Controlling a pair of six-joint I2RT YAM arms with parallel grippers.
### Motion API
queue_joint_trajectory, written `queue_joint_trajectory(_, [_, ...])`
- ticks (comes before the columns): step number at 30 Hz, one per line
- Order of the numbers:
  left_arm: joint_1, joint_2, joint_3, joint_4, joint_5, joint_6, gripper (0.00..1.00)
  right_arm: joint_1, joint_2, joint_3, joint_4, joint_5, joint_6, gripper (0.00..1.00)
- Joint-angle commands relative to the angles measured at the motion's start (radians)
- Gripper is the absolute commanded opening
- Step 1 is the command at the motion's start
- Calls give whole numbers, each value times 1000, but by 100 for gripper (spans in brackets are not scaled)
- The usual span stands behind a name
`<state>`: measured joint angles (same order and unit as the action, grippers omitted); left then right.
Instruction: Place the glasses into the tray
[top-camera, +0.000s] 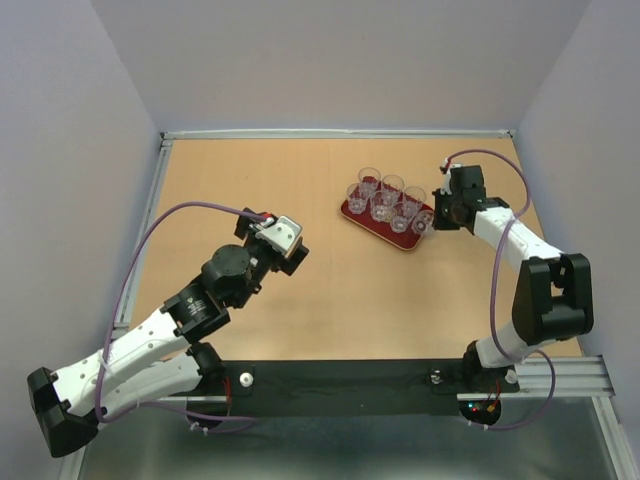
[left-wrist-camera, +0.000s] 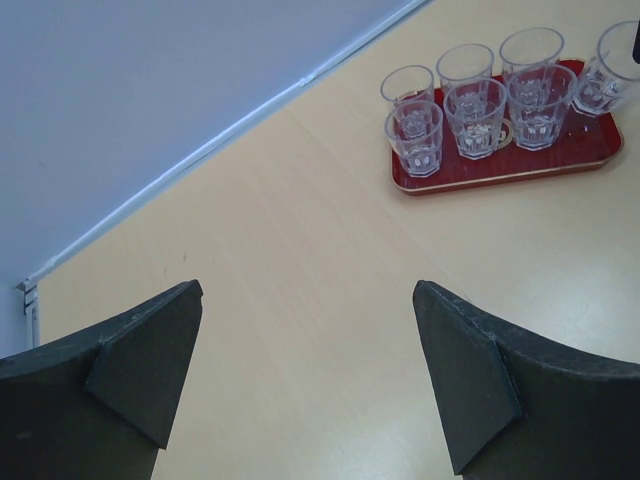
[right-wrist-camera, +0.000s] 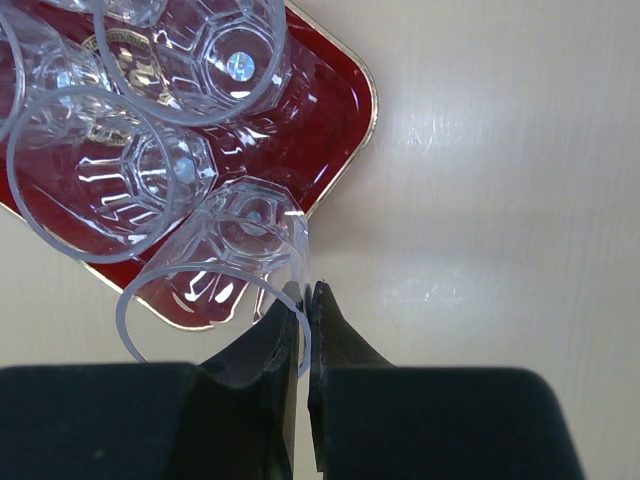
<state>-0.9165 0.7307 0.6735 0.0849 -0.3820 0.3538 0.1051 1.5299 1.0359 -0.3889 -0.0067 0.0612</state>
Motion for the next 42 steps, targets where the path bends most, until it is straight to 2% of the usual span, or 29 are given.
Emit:
queue_joint_trajectory(1, [1, -22, -3, 38, -6, -1, 99, -4, 9, 79, 47, 11, 34, 0])
queue_joint_trajectory(7, [1, -22, -5, 38, -1, -1, 99, -4, 62, 102, 50, 13, 42, 0])
queue_joint_trajectory(16, [1, -24, -6, 38, 2, 1, 99, -4, 119, 131, 50, -19, 45, 6])
queue_joint_trajectory(19, [1, -22, -6, 36, 2, 1, 99, -4, 125, 133, 48, -27, 40, 11])
queue_joint_trajectory(23, [1, -22, -6, 38, 3, 1, 99, -4, 127, 130, 48, -22, 38, 28])
queue_joint_trajectory(29, [1, -22, -8, 38, 8, 1, 99, -4, 131, 142, 50, -32, 28, 45])
queue_joint_trajectory(36, [1, -24, -8, 38, 9, 2, 99, -4, 76, 145, 48, -19, 5, 53])
queue_joint_trajectory(42, [1, -22, -8, 38, 11, 1, 99, -4, 56, 141, 48, -21, 2, 52])
